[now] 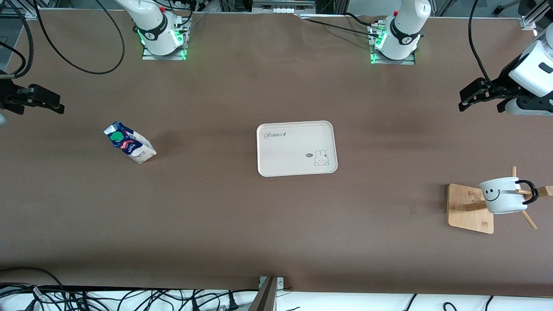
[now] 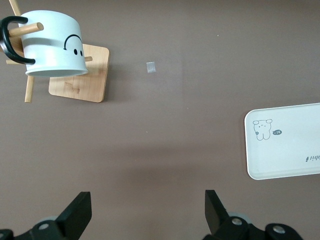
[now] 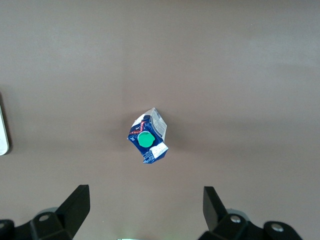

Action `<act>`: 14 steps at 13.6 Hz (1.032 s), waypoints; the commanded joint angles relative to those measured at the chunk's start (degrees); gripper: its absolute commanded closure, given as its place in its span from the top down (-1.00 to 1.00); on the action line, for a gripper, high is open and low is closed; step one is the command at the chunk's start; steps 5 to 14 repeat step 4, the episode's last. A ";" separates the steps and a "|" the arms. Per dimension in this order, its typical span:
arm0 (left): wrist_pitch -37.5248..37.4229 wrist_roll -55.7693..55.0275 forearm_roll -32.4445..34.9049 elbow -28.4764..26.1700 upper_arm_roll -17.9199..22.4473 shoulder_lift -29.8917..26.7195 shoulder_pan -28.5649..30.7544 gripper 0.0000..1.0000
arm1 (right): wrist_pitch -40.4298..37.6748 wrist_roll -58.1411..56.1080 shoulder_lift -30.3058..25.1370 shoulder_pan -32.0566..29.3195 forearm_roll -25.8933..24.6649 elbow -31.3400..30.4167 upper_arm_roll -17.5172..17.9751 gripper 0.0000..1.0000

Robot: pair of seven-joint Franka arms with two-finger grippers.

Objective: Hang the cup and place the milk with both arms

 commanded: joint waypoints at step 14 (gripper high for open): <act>-1.18 0.90 0.44 1.95 0.04 0.84 -0.15 1.00 | 0.46 -0.31 -0.22 -0.39 1.06 -0.09 -0.13 1.00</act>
